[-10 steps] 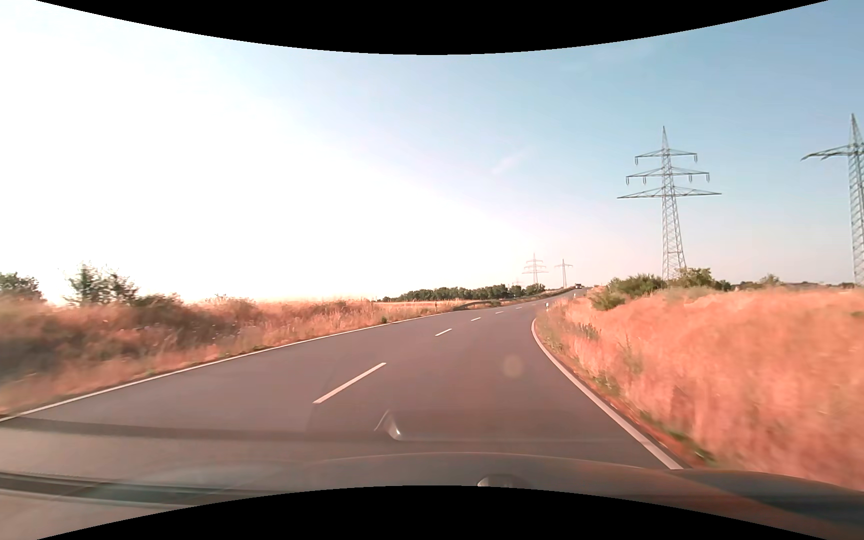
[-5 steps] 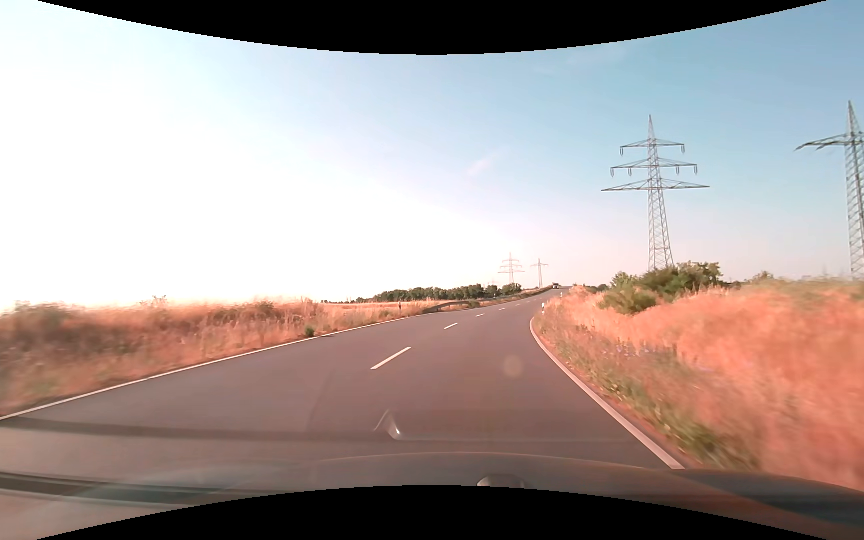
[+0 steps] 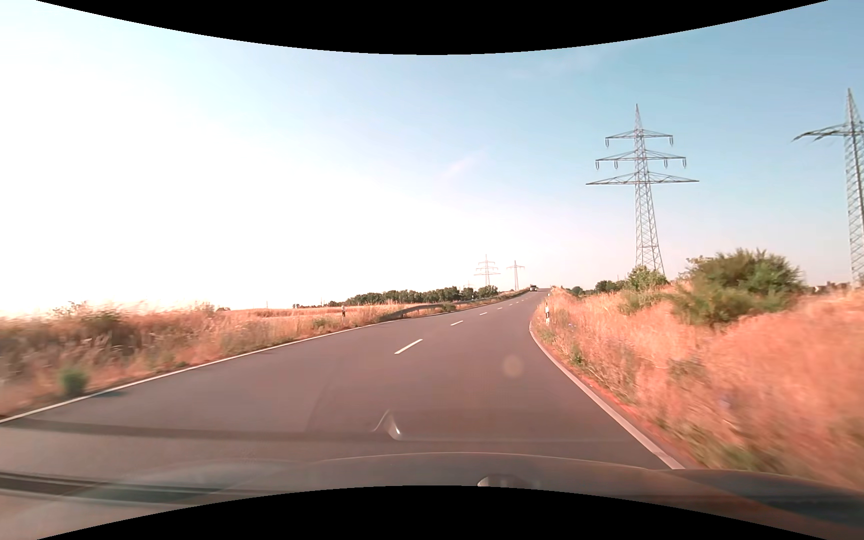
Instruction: Follow the waypoints while adhering to traffic rules and regulations
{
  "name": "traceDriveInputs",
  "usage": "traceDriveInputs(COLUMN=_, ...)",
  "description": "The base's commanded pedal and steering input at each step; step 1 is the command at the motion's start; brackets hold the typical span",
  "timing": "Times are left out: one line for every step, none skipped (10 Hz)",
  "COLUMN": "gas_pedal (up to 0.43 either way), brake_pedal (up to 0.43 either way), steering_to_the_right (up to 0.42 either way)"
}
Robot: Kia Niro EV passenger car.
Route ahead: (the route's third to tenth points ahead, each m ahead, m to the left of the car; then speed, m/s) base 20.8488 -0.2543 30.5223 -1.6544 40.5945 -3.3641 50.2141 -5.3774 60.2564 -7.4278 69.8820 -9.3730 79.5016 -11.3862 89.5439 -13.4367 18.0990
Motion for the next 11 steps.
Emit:
traceDriveInputs(gas_pedal=0.319, brake_pedal=0.0, steering_to_the_right=0.029)
traceDriveInputs(gas_pedal=0.319, brake_pedal=0.0, steering_to_the_right=0.029)
traceDriveInputs(gas_pedal=0.319, brake_pedal=0.0, steering_to_the_right=0.029)
traceDriveInputs(gas_pedal=0.319, brake_pedal=0.0, steering_to_the_right=0.028)
traceDriveInputs(gas_pedal=0.319, brake_pedal=0.0, steering_to_the_right=0.028)
traceDriveInputs(gas_pedal=0.319, brake_pedal=0.0, steering_to_the_right=0.026)
traceDriveInputs(gas_pedal=0.319, brake_pedal=0.0, steering_to_the_right=0.025)
traceDriveInputs(gas_pedal=0.319, brake_pedal=0.0, steering_to_the_right=0.025)
traceDriveInputs(gas_pedal=0.319, brake_pedal=0.0, steering_to_the_right=0.025)
traceDriveInputs(gas_pedal=0.319, brake_pedal=0.0, steering_to_the_right=0.025)
traceDriveInputs(gas_pedal=0.319, brake_pedal=0.0, steering_to_the_right=0.024)
